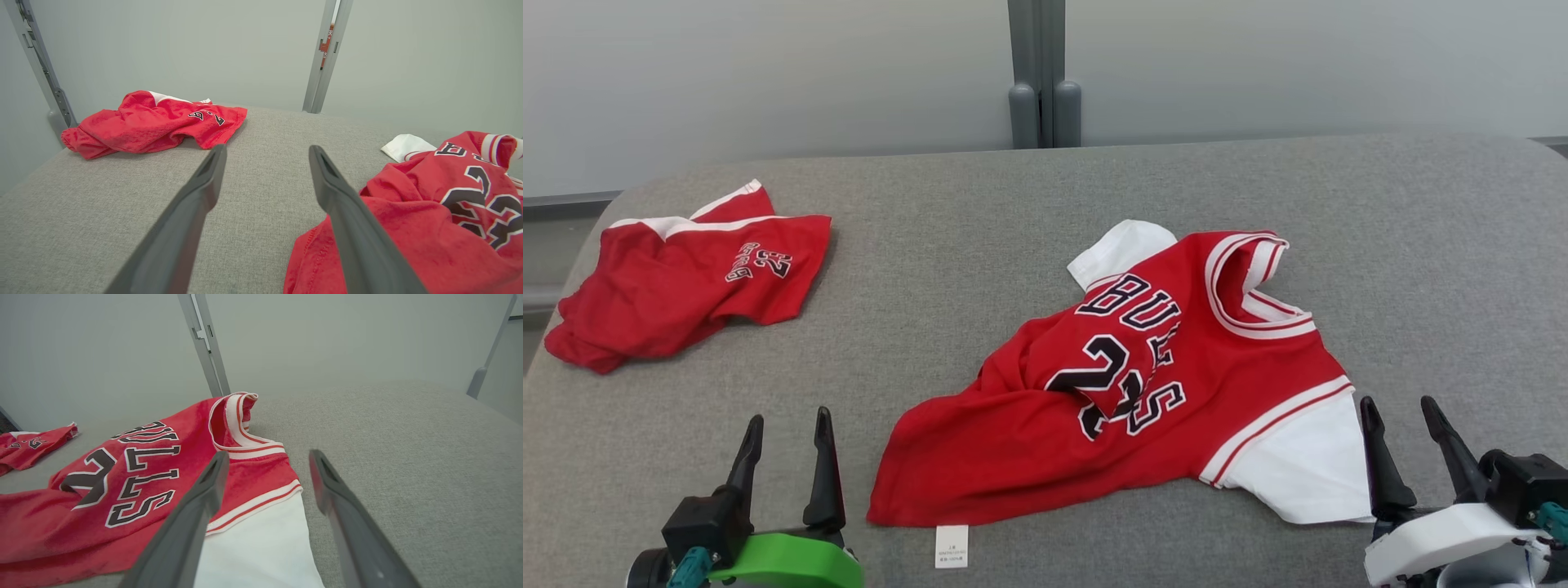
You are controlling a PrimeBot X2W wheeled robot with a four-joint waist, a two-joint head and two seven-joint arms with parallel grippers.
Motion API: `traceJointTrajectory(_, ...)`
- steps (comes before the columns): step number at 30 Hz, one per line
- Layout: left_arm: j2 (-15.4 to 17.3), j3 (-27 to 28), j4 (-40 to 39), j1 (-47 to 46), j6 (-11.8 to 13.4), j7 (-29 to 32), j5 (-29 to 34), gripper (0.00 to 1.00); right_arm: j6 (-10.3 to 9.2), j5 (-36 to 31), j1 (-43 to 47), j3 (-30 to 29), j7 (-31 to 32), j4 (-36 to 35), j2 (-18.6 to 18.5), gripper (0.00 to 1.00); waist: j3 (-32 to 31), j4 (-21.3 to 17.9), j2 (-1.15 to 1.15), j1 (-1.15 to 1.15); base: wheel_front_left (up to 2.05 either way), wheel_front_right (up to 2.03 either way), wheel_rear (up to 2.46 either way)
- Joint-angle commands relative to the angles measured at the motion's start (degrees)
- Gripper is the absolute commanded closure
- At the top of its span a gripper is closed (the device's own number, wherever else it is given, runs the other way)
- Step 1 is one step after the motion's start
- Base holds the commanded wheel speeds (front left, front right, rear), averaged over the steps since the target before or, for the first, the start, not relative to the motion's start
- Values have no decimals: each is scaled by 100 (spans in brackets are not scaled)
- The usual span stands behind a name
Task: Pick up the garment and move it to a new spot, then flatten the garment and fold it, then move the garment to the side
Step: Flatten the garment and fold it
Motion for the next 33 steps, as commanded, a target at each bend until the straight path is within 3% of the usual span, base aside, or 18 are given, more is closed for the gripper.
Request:
traceJointTrajectory(1, 10, 37, -4, 76, -39, -2, 41, 0, -2, -71, -89, 50, -133, -31, 14, 0, -35, 37, 0, 0, 0, 0, 0)
traceJointTrajectory(11, 10, 218, -16, 136, -106, -2, 215, 0, -2, -310, -255, 294, -565, 119, 131, 0, -181, 108, 0, 0, 0, 0, 0)
traceJointTrajectory(33, 10, 310, -57, 324, -196, -2, 405, 0, -1, -526, 22, 267, -611, -250, 272, 0, -361, 137, 0, 0, 0, 0, 0)
